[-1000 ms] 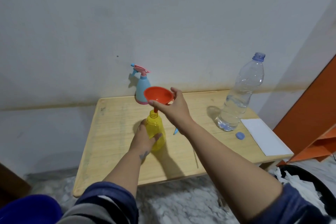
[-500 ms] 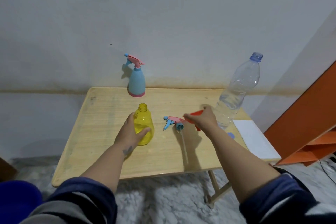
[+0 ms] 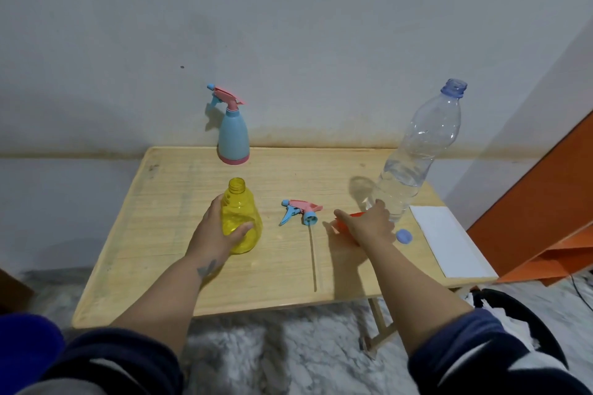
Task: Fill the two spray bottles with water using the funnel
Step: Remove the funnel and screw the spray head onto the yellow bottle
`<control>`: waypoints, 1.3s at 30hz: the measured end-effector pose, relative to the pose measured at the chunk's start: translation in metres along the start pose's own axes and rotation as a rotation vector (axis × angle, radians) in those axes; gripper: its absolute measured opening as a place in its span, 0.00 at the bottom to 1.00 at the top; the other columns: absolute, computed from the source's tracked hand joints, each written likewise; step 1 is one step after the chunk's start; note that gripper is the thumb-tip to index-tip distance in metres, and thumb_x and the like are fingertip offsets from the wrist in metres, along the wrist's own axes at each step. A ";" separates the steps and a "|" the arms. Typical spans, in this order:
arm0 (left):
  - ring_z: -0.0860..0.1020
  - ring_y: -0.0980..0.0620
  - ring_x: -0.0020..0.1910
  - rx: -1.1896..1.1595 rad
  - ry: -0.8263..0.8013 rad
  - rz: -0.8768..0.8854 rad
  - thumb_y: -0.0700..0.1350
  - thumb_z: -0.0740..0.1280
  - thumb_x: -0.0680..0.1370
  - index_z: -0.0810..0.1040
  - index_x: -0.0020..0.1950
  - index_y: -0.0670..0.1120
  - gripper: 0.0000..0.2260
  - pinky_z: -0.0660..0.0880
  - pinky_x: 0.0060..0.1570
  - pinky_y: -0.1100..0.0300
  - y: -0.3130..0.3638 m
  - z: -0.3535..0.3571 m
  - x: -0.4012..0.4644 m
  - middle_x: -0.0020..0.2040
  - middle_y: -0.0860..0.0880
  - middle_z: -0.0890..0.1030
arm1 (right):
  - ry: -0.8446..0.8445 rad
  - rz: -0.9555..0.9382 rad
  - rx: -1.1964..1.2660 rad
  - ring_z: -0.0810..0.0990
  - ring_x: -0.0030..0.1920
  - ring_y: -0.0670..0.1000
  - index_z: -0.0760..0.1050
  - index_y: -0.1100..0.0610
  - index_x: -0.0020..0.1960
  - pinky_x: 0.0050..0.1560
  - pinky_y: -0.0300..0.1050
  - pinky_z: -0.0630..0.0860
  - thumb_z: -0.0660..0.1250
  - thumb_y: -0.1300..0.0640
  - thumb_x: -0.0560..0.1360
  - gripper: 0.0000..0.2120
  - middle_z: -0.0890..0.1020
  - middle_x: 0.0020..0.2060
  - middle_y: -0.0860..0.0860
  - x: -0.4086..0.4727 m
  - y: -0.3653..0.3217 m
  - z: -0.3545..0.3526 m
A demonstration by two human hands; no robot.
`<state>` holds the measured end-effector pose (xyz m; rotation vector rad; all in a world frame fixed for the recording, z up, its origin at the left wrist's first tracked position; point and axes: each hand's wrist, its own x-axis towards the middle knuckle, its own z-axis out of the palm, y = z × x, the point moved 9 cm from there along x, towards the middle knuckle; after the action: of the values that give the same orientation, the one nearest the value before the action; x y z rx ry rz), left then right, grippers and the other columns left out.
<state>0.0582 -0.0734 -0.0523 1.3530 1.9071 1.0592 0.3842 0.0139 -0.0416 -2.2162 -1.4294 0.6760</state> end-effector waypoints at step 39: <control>0.73 0.45 0.63 -0.005 -0.019 0.005 0.52 0.73 0.72 0.59 0.74 0.51 0.35 0.72 0.61 0.51 -0.002 -0.001 0.003 0.67 0.47 0.72 | -0.366 -0.234 0.895 0.79 0.44 0.54 0.70 0.61 0.65 0.50 0.49 0.81 0.63 0.71 0.74 0.20 0.77 0.51 0.59 -0.046 -0.190 -0.039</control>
<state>0.0556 -0.0707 -0.0532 1.3609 1.8877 1.0488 0.2554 0.0419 0.1072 -1.2550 -1.1628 1.3532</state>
